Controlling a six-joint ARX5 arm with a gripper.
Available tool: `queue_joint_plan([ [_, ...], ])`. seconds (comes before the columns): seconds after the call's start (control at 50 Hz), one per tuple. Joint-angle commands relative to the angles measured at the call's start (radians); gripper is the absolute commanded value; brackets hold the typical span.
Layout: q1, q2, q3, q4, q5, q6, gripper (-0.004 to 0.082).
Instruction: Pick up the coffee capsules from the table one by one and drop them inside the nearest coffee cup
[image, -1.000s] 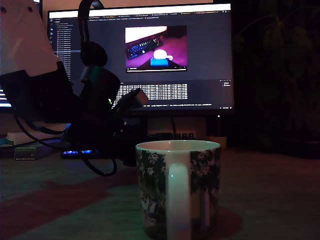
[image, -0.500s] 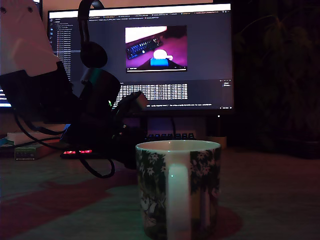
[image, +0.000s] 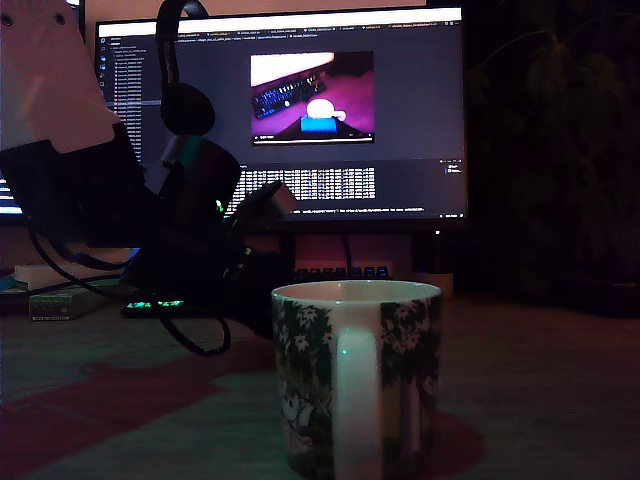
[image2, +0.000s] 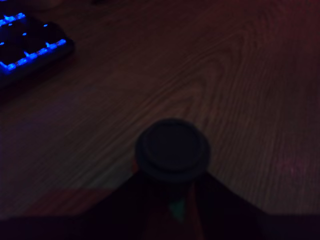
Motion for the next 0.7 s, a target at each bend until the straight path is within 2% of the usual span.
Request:
queue_joint_plan([
  [0.0, -0.002, -0.008, -0.007, -0.031, 0.009, 0.010, 0.0195],
  [0.16, 0.000, -0.051, -0.007, -0.101, 0.026, 0.051, 0.0195],
  [0.26, 0.004, -0.078, -0.007, -0.134, 0.026, 0.059, 0.0195],
  [0.46, 0.011, -0.134, -0.007, -0.174, 0.047, 0.058, 0.0195],
  [0.68, 0.013, -0.222, -0.007, -0.231, 0.051, 0.059, 0.0195],
])
